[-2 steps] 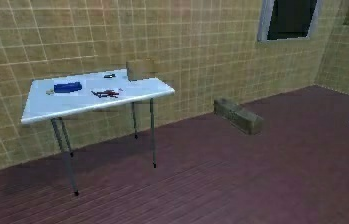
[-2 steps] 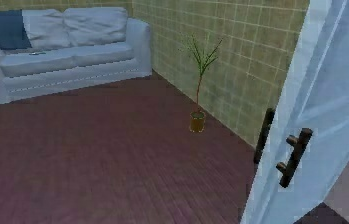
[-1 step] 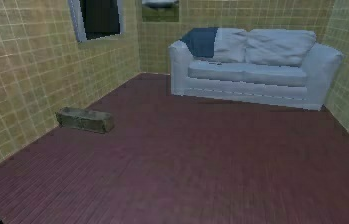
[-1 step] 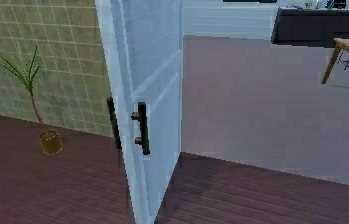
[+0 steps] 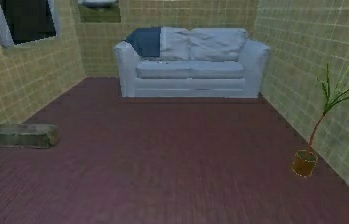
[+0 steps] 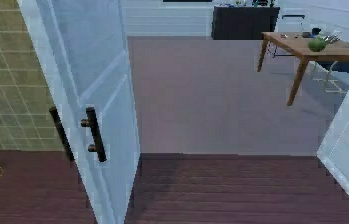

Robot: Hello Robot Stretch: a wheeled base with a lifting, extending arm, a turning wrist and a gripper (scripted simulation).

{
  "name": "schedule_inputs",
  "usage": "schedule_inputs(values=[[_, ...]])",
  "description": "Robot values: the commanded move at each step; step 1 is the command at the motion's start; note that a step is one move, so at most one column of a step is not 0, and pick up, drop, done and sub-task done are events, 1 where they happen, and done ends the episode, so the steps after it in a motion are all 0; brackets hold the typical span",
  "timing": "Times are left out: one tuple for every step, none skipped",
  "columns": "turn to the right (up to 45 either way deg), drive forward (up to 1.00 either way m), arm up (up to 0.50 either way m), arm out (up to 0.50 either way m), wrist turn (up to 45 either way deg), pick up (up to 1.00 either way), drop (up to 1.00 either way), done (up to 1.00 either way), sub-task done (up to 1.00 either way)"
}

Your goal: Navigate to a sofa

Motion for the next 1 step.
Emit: schedule_inputs(values=[[0.0,0.65,0.0,0.0,0.0,0.0,0.0,0.0,0.0]])
